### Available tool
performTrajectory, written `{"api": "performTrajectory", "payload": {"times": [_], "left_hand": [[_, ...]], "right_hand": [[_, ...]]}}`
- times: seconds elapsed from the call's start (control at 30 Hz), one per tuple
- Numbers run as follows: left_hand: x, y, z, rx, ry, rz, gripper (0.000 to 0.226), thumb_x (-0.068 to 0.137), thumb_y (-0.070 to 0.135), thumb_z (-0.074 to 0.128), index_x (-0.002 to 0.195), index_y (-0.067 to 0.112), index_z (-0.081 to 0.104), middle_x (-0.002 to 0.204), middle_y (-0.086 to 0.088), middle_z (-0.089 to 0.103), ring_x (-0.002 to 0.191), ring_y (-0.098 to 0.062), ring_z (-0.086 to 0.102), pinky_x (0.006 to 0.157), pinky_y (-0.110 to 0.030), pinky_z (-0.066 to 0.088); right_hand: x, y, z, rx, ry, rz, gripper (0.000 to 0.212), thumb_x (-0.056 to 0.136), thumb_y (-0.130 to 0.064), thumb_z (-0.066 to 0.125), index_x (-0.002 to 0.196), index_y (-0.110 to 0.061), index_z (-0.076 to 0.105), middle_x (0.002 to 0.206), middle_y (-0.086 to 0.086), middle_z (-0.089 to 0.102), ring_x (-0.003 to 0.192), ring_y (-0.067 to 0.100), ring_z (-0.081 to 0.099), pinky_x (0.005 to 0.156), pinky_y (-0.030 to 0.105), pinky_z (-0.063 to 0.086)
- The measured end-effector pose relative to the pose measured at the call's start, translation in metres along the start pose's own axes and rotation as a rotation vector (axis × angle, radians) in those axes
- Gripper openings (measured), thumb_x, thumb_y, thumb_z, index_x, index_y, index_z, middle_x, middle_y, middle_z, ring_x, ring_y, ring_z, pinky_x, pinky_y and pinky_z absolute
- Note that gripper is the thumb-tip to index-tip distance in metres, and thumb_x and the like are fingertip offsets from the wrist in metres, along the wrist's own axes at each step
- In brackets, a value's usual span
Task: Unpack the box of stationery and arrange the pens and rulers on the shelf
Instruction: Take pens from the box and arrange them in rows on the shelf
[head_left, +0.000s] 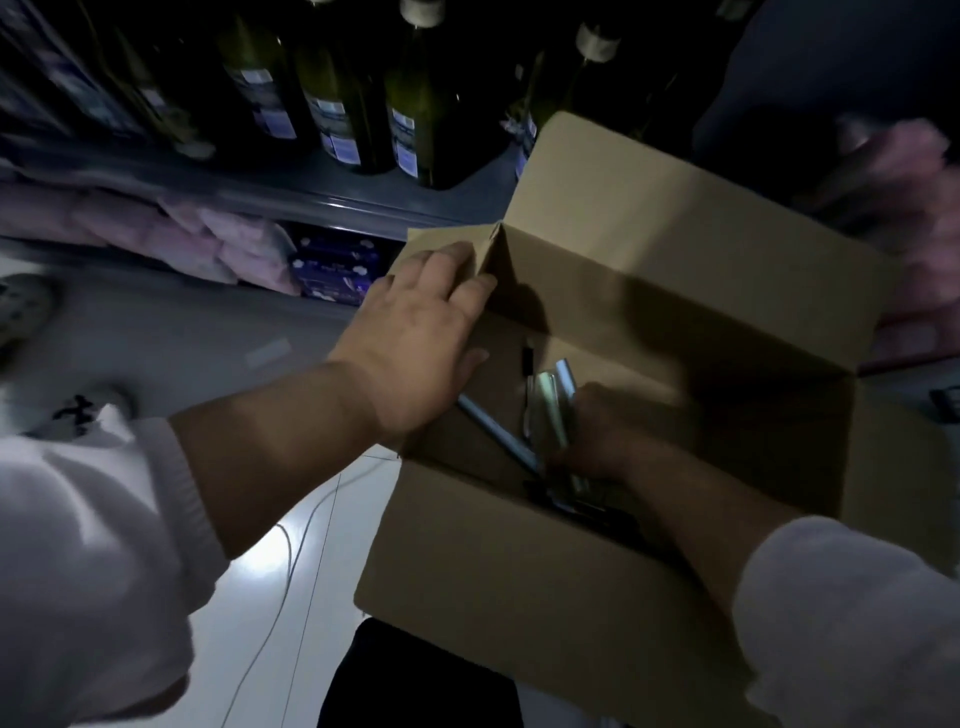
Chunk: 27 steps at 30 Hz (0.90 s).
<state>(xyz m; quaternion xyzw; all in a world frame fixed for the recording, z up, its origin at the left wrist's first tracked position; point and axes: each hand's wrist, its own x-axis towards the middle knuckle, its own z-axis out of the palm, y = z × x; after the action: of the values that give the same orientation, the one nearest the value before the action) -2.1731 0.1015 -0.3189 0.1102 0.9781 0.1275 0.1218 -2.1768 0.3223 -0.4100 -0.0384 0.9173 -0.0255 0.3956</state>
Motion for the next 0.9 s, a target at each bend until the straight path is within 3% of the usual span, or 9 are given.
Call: {"api": "performTrajectory", "payload": {"times": [0.07, 0.13, 0.3, 0.47, 0.57, 0.7, 0.77, 0.9], "left_hand": [[0.000, 0.000, 0.001, -0.010, 0.016, -0.001, 0.068, 0.090, 0.042, 0.052, 0.149, 0.021, 0.023, 0.156, -0.010, 0.012, 0.141, -0.030, 0.015, 0.111, -0.045, 0.024], [0.000, 0.001, 0.001, -0.016, 0.027, -0.003, 0.068, 0.090, 0.041, 0.053, 0.149, 0.021, 0.025, 0.155, -0.010, 0.013, 0.141, -0.030, 0.015, 0.111, -0.045, 0.024], [0.000, 0.002, 0.004, -0.013, 0.040, -0.007, 0.067, 0.089, 0.038, 0.056, 0.148, 0.021, 0.029, 0.154, -0.011, 0.016, 0.139, -0.032, 0.019, 0.110, -0.046, 0.026], [0.001, 0.001, 0.005, -0.007, 0.051, 0.001, 0.065, 0.087, 0.036, 0.058, 0.145, 0.018, 0.035, 0.153, -0.014, 0.020, 0.137, -0.035, 0.024, 0.107, -0.049, 0.029], [0.000, 0.001, 0.005, -0.004, 0.048, -0.006, 0.064, 0.088, 0.036, 0.058, 0.145, 0.018, 0.035, 0.153, -0.014, 0.020, 0.137, -0.035, 0.024, 0.107, -0.050, 0.029], [0.002, 0.003, 0.005, -0.012, 0.044, -0.007, 0.063, 0.089, 0.036, 0.056, 0.146, 0.021, 0.034, 0.154, -0.013, 0.017, 0.138, -0.035, 0.022, 0.108, -0.049, 0.028], [0.003, 0.004, 0.005, -0.011, 0.032, -0.009, 0.063, 0.090, 0.036, 0.055, 0.146, 0.022, 0.032, 0.155, -0.012, 0.015, 0.138, -0.034, 0.020, 0.109, -0.048, 0.027], [0.003, 0.004, 0.007, -0.008, 0.021, -0.014, 0.063, 0.090, 0.036, 0.054, 0.147, 0.023, 0.030, 0.155, -0.011, 0.014, 0.138, -0.033, 0.019, 0.109, -0.047, 0.027]], "right_hand": [[-0.013, 0.013, 0.003, 0.001, -0.085, -0.014, 0.108, 0.052, -0.054, 0.086, 0.139, -0.013, 0.037, 0.136, 0.010, 0.047, 0.115, 0.026, 0.052, 0.089, 0.029, 0.045], [-0.020, 0.022, 0.006, 0.001, -0.126, -0.045, 0.113, 0.056, -0.059, 0.083, 0.143, -0.015, 0.027, 0.144, 0.010, 0.037, 0.126, 0.027, 0.044, 0.097, 0.029, 0.040], [-0.010, 0.031, 0.016, -0.118, -0.012, -0.183, 0.106, 0.061, -0.056, 0.081, 0.141, -0.018, 0.023, 0.134, 0.011, 0.043, 0.113, 0.029, 0.052, 0.087, 0.029, 0.044], [-0.008, 0.049, 0.008, 0.028, 0.151, -0.218, 0.084, 0.065, -0.049, 0.078, 0.129, -0.016, 0.035, 0.131, 0.010, 0.034, 0.116, 0.028, 0.045, 0.092, 0.029, 0.040], [-0.018, 0.054, 0.012, -0.026, 0.085, -0.273, 0.077, 0.071, -0.050, 0.073, 0.134, -0.021, 0.039, 0.132, 0.008, 0.046, 0.116, 0.025, 0.048, 0.092, 0.030, 0.041], [-0.025, 0.044, 0.024, -0.268, -0.024, -0.499, 0.045, 0.087, -0.051, 0.056, 0.123, -0.023, 0.054, 0.122, 0.006, 0.059, 0.107, 0.027, 0.059, 0.086, 0.034, 0.050], [-0.021, 0.040, 0.026, -0.345, -0.003, -0.498, 0.044, 0.089, -0.047, 0.054, 0.123, -0.018, 0.052, 0.121, 0.008, 0.059, 0.102, 0.028, 0.061, 0.082, 0.035, 0.050], [-0.016, 0.037, 0.030, -0.403, 0.058, -0.430, 0.061, 0.090, -0.035, 0.056, 0.141, -0.011, 0.033, 0.132, 0.014, 0.050, 0.105, 0.033, 0.059, 0.081, 0.035, 0.048]]}}
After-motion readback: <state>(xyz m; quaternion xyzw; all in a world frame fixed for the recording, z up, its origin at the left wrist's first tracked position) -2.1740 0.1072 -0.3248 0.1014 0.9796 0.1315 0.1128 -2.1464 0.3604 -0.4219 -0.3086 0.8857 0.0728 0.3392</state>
